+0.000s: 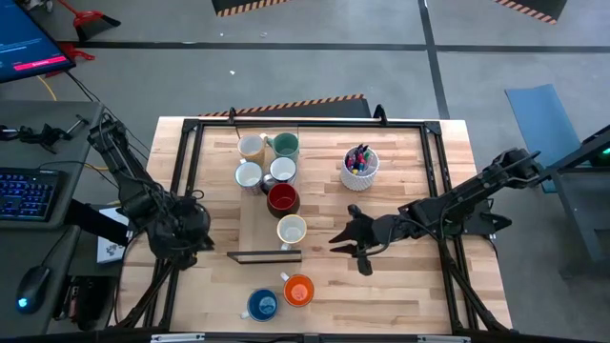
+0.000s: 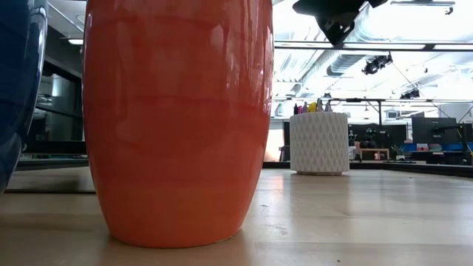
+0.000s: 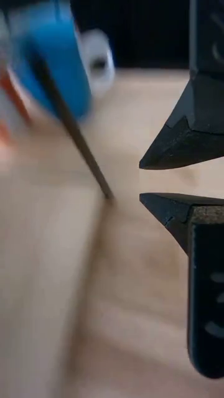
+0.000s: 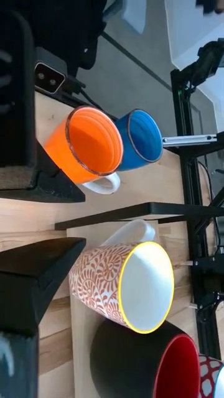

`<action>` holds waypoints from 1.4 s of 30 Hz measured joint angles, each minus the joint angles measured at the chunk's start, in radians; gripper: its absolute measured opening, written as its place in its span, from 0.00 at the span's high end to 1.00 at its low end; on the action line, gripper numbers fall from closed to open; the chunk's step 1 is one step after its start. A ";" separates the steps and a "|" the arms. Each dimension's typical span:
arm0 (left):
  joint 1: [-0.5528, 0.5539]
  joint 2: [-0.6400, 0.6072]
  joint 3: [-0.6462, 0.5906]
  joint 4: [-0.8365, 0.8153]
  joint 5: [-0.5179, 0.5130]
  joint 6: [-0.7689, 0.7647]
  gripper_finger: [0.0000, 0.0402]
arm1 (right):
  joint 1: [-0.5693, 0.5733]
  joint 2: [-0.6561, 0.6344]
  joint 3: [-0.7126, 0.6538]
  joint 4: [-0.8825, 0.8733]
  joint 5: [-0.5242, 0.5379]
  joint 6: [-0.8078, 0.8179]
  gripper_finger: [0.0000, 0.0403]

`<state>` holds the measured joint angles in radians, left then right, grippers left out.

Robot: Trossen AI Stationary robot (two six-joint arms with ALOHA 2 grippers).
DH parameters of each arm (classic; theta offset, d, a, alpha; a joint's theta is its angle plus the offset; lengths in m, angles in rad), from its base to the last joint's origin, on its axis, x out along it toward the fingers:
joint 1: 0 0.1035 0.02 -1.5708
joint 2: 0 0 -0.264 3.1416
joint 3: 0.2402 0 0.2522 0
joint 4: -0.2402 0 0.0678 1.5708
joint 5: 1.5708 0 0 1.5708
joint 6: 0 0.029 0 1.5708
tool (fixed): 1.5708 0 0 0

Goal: Place coffee mugs
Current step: Put the blue mug on the shelf

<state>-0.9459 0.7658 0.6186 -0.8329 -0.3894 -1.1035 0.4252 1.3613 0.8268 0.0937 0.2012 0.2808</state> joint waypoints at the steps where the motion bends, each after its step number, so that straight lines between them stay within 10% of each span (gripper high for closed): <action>1: 0.000 0.000 0.000 0.065 -0.004 0.045 0.84 | 0.000 0.000 0.000 0.000 0.000 0.001 0.80; 11: 0.017 0.100 0.388 0.388 -0.088 0.703 0.84 | 0.000 0.000 0.000 -0.008 0.000 0.000 0.80; 16: 0.016 0.310 0.709 0.183 -0.125 0.844 0.84 | 0.003 0.000 0.000 -0.051 -0.004 0.010 0.80; 23: 0.042 0.625 1.060 -0.258 -0.176 0.661 0.84 | 0.003 0.001 0.000 -0.137 -0.014 0.009 0.80; 42: 0.228 1.000 1.121 -0.289 0.086 0.762 0.84 | 0.003 0.001 0.000 -0.244 -0.080 0.007 0.80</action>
<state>-0.7177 1.7654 1.7393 -1.1218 -0.3035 -0.3420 0.4278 1.3624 0.8268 -0.1507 0.1211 0.2878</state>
